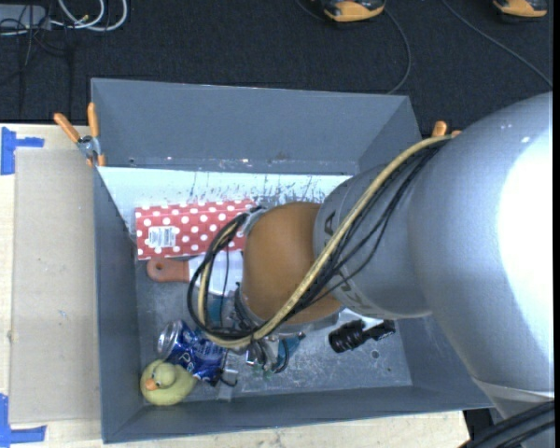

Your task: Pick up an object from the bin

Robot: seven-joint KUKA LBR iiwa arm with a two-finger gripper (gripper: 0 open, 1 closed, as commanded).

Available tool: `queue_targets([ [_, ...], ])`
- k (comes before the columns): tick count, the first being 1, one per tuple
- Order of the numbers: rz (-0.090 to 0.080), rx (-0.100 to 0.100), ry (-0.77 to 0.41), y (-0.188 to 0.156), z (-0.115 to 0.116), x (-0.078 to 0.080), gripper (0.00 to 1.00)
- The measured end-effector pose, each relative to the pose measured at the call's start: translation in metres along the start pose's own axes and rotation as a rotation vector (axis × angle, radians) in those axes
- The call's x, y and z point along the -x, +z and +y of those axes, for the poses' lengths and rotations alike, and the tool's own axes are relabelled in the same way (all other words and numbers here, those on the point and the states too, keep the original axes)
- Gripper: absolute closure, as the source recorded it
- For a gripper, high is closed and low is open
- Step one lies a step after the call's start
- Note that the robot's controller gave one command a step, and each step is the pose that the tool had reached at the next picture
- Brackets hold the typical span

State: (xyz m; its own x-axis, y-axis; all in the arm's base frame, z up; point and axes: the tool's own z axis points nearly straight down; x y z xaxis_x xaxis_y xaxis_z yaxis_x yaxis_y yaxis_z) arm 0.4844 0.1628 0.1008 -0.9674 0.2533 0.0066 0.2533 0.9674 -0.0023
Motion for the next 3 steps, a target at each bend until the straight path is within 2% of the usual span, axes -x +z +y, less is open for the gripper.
queue_targets([
  [1,0.001,-0.002,0.288,0.0314,0.0125,-0.0080,1.00],
  [3,0.008,-0.008,0.289,0.0232,0.0108,-0.0099,1.00],
])
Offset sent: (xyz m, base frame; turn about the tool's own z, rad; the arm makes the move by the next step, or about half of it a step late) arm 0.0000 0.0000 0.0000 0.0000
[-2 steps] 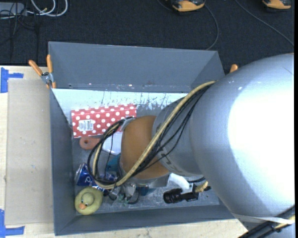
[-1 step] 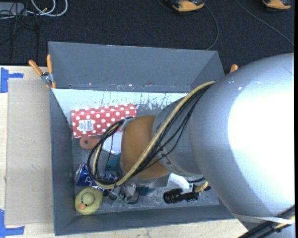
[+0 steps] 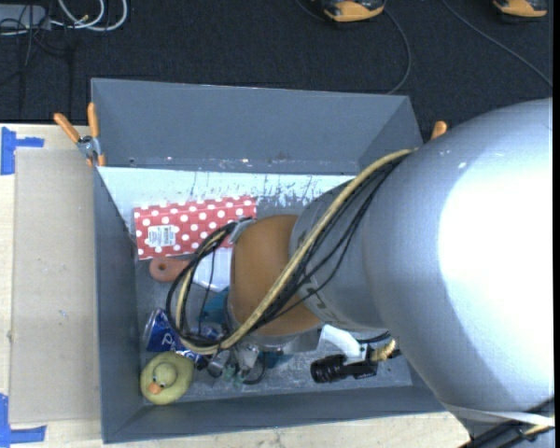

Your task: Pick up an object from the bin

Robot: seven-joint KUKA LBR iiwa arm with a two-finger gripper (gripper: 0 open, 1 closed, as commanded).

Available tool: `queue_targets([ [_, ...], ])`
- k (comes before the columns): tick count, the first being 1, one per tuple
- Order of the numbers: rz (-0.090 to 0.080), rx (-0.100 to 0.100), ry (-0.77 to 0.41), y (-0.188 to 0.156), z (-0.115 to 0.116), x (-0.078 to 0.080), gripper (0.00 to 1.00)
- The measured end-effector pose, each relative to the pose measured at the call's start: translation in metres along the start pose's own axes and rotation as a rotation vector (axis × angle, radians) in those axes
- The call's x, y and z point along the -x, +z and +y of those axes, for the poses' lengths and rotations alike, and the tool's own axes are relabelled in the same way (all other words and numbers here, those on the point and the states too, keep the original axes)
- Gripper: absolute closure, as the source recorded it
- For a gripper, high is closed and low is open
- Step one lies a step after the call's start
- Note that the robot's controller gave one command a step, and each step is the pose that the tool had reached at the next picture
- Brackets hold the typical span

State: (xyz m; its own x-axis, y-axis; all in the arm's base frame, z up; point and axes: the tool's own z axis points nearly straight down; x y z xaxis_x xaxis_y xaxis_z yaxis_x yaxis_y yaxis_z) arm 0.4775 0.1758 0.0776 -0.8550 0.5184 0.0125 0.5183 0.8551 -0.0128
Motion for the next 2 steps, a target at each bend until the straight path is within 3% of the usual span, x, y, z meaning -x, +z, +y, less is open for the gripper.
queue_targets([
  [2,-0.002,0.002,-0.003,-0.047,0.000,0.000,1.00],
])
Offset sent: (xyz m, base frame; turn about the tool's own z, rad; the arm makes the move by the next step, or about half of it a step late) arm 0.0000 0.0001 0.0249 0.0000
